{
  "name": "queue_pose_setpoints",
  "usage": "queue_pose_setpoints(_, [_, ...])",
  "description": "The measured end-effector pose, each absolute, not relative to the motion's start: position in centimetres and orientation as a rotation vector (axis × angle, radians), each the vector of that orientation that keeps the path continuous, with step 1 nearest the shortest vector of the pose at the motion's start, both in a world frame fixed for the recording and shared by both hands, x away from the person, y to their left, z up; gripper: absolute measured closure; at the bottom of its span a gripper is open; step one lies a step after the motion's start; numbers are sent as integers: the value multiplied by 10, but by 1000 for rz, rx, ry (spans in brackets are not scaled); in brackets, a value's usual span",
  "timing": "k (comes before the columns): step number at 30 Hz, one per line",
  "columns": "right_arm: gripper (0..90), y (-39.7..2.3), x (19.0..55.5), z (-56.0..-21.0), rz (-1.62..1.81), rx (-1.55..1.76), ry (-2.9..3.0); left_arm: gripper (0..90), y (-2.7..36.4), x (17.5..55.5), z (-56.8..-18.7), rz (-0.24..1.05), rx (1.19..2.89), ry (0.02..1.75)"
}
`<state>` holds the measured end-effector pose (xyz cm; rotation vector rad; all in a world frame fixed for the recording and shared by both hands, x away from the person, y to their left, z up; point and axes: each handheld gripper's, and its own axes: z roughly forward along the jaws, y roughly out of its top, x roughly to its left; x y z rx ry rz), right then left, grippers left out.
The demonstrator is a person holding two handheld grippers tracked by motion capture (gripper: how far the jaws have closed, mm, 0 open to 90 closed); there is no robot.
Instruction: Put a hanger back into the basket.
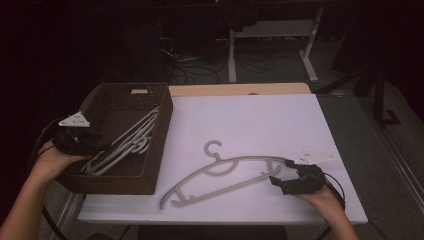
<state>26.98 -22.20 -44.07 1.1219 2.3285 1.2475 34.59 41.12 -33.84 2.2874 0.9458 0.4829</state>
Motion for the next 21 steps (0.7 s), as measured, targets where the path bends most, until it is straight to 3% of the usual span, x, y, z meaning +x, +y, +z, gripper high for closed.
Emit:
queue_pose_setpoints(8, [157, -221, 270, -440, 1249, 1118, 2330, 290, 392, 343, -323, 424, 2180, 904])
queue_pose_setpoints(21, [157, -222, 270, -439, 1252, 1122, 2332, 279, 310, 338, -300, 343, 2105, 729])
